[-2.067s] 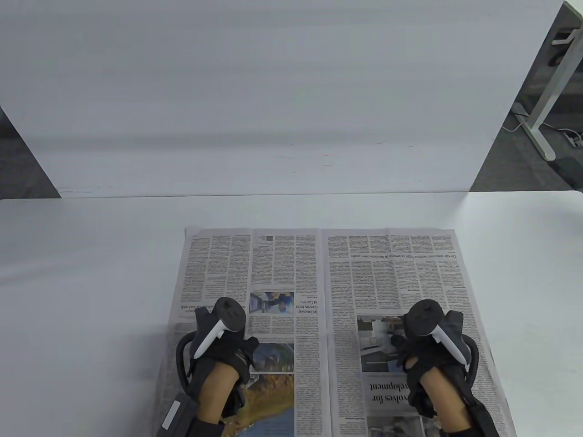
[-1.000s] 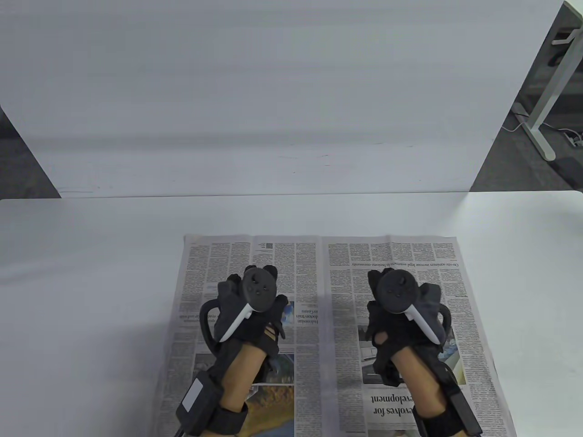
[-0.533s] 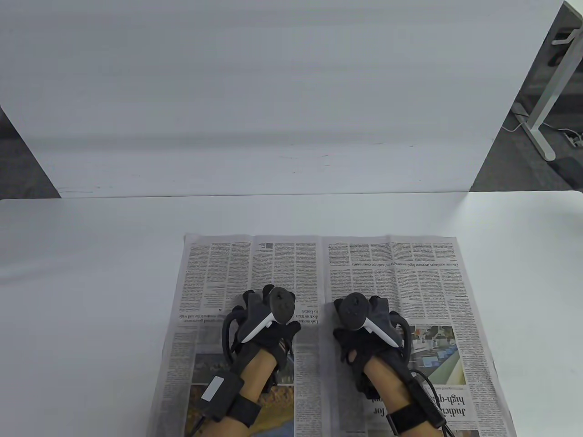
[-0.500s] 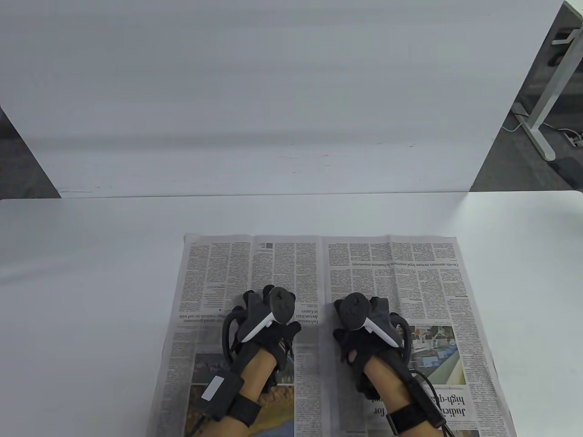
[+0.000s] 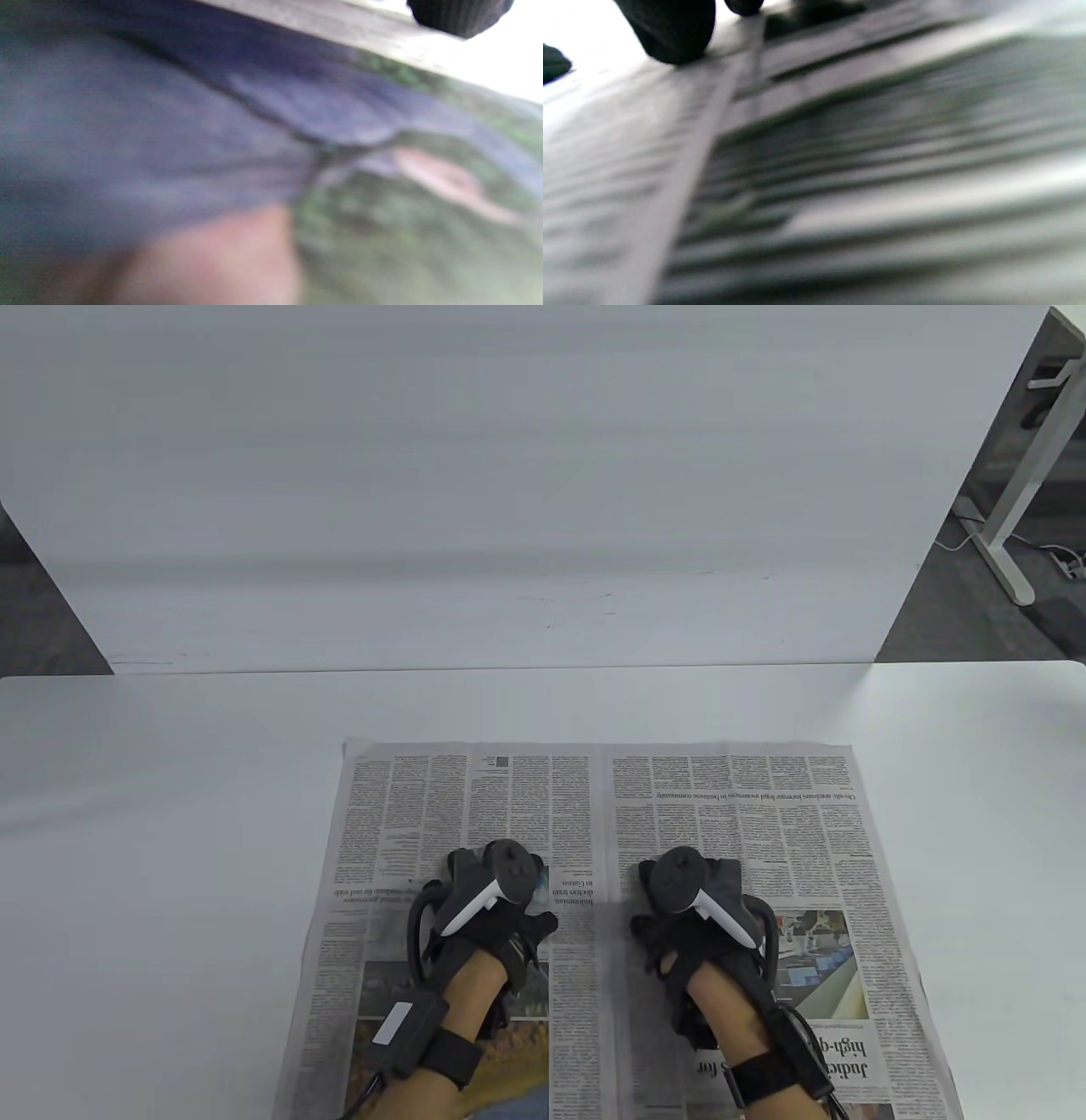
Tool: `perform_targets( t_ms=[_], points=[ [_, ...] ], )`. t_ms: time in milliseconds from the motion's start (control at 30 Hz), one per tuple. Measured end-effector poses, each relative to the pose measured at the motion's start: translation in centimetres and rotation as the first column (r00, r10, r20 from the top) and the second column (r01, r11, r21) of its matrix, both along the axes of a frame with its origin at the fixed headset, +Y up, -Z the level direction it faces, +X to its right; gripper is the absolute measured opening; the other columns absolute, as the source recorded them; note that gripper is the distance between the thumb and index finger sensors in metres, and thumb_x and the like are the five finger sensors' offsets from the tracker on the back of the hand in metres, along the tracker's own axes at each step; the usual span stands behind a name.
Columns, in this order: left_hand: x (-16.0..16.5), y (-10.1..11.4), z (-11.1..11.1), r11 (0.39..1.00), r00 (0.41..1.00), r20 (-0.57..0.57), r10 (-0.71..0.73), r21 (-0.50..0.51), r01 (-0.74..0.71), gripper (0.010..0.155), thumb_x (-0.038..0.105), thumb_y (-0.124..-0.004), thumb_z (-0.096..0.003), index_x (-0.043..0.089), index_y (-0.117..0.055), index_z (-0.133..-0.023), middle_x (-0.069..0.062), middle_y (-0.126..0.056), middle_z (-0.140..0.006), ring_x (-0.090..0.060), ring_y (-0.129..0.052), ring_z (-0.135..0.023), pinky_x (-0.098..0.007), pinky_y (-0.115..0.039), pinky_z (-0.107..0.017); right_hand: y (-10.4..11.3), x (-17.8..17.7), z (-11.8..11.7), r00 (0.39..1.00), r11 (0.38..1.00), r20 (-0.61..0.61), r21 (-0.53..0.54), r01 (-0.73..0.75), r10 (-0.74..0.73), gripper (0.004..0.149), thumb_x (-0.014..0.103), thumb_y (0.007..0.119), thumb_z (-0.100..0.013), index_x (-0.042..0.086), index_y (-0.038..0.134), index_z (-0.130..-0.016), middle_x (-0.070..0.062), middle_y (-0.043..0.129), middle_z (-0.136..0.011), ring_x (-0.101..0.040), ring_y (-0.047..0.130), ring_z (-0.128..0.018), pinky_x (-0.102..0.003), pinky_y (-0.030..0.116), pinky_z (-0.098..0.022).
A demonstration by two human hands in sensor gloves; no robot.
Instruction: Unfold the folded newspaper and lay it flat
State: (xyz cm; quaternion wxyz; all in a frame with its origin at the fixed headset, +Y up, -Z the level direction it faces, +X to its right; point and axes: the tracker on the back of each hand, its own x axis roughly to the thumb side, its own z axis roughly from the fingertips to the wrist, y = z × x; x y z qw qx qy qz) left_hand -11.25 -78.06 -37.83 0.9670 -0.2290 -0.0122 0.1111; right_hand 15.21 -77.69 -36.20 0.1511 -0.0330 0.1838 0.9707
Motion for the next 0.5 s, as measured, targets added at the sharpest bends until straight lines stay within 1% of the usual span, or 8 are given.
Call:
perform_targets(
  t_ms=[67, 233, 333, 367, 500],
  points=[
    [-0.5, -0.1, -0.1, 1.0, 1.0, -0.016, 0.012, -0.008, -0.012, 0.075, 0.058, -0.067, -0.0455, 0.042, -0.025, -0.105, -0.002, -0.003, -0.113, -0.047, 0.002, -0.102, -0.076, -0.011, -0.068, 0.0, 0.8, -0.1, 1.0, 1.0, 0.018, -0.001, 0.009, -0.009, 0.072, 0.049, 0.073, -0.045, 0.029, 0.038, -0.105, -0.008, 0.023, -0.116, -0.047, 0.015, -0.103, -0.081, 0.026, -0.058],
    [-1.8, -0.1, -0.4, 1.0, 0.997, -0.073, 0.021, -0.011, -0.022, 0.075, 0.057, -0.067, -0.0454, 0.042, -0.025, -0.105, -0.002, -0.003, -0.113, -0.046, 0.003, -0.102, -0.074, -0.01, -0.068, -0.2, 3.5, -0.5, 0.997, 1.0, 0.078, 0.004, 0.009, -0.009, 0.072, 0.05, 0.072, -0.045, 0.03, 0.038, -0.105, -0.007, 0.022, -0.115, -0.044, 0.015, -0.103, -0.08, 0.025, -0.058],
    [-3.1, -0.1, -0.5, 1.0, 0.993, -0.119, 0.026, -0.008, -0.027, 0.075, 0.057, -0.067, -0.0453, 0.042, -0.025, -0.105, -0.002, -0.003, -0.113, -0.046, 0.003, -0.102, -0.075, -0.009, -0.068, -0.2, 5.0, -0.7, 0.994, 0.999, 0.106, -0.02, 0.032, -0.03, 0.073, 0.051, 0.073, -0.045, 0.03, 0.037, -0.105, -0.006, 0.021, -0.115, -0.044, 0.013, -0.102, -0.08, 0.024, -0.057],
    [-3.4, -0.1, -0.5, 0.999, 0.992, -0.125, 0.033, -0.009, -0.034, 0.075, 0.057, -0.068, -0.0452, 0.042, -0.025, -0.105, -0.002, -0.003, -0.113, -0.045, 0.003, -0.102, -0.074, -0.009, -0.068, -0.1, 5.5, -0.8, 0.992, 0.998, 0.118, -0.035, 0.048, -0.044, 0.074, 0.05, 0.075, -0.045, 0.03, 0.036, -0.105, -0.005, 0.02, -0.115, -0.043, 0.01, -0.102, -0.08, 0.023, -0.055],
    [-5.4, -0.1, -0.5, 0.999, 0.987, -0.157, 0.032, -0.029, -0.036, 0.078, 0.059, -0.07, -0.0444, 0.042, -0.024, -0.105, -0.001, -0.001, -0.113, -0.045, 0.005, -0.102, -0.075, -0.009, -0.067, -0.2, 6.9, -1.1, 0.988, 0.996, 0.139, -0.055, 0.071, -0.063, 0.074, 0.049, 0.075, -0.045, 0.031, 0.035, -0.105, -0.002, 0.018, -0.114, -0.04, 0.008, -0.102, -0.079, 0.02, -0.055]
  ],
)
